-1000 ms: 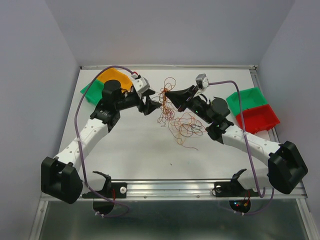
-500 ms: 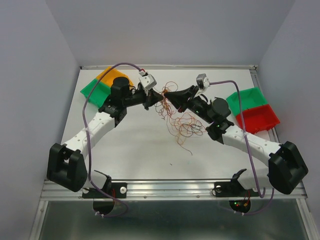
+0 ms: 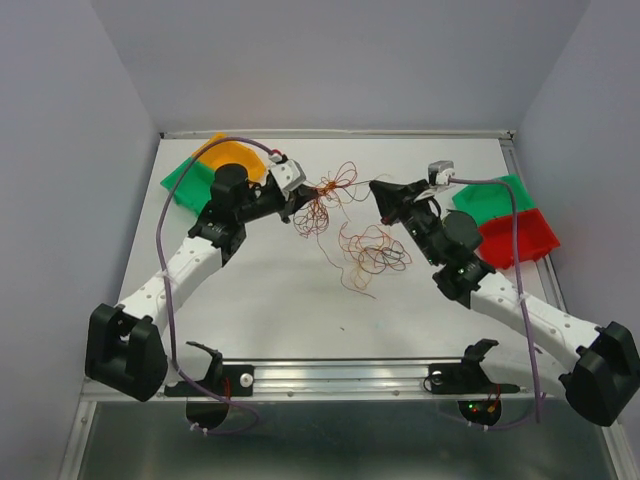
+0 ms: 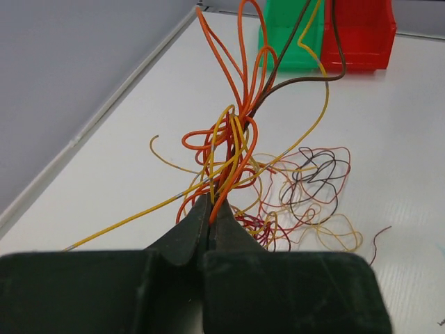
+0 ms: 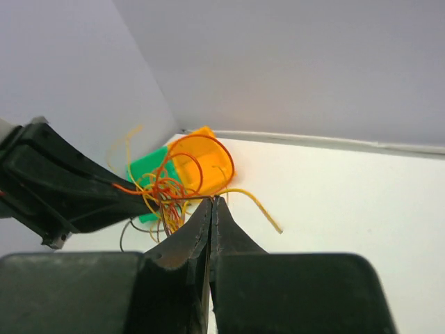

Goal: Untangle the cables

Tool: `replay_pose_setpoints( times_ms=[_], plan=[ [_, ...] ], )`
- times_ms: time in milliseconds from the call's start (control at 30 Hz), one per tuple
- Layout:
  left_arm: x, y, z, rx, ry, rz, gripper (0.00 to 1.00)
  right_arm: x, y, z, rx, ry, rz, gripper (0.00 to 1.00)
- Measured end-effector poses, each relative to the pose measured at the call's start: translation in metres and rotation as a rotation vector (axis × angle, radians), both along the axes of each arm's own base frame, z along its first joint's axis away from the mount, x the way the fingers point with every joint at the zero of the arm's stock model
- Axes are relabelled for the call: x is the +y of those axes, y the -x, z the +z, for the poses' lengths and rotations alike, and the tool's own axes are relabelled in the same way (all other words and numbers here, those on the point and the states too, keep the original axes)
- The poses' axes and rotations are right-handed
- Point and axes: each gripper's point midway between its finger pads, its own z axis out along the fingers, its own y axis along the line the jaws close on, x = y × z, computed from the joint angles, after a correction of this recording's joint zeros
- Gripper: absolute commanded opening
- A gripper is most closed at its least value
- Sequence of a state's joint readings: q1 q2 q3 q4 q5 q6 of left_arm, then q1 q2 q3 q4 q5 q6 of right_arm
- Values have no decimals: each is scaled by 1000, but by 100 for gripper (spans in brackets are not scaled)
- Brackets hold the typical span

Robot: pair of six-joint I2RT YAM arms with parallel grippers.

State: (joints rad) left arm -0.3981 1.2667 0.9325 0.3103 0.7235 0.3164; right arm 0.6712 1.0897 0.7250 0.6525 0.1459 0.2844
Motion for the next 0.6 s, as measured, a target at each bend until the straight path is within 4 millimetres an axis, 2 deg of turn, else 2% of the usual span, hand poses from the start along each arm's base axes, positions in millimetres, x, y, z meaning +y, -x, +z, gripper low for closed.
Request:
replay_pose_setpoints(
  times_ms=[167,267,333,400,500,567,600],
  plan=[
    [4,-26,3,23,10,55,0,-29,-3,-14,55,39,-138,1],
    [42,-67,-21,101,-28,247,0,-64,-4,7,22,-19,-280,1],
    [79,-90,-53,194,-67,390,0,-98,6,37,-32,-107,-386,1],
    [100,-97,-73,264,-87,461,0,-116,16,53,-69,-166,-433,1],
    [100,-90,-75,289,-81,435,0,-121,24,58,-93,-181,-427,3],
    [87,-80,-66,276,-66,369,0,-107,19,52,-91,-139,-379,26],
    [80,-74,-61,265,-61,339,0,-92,14,43,-85,-92,-325,43]
  ],
)
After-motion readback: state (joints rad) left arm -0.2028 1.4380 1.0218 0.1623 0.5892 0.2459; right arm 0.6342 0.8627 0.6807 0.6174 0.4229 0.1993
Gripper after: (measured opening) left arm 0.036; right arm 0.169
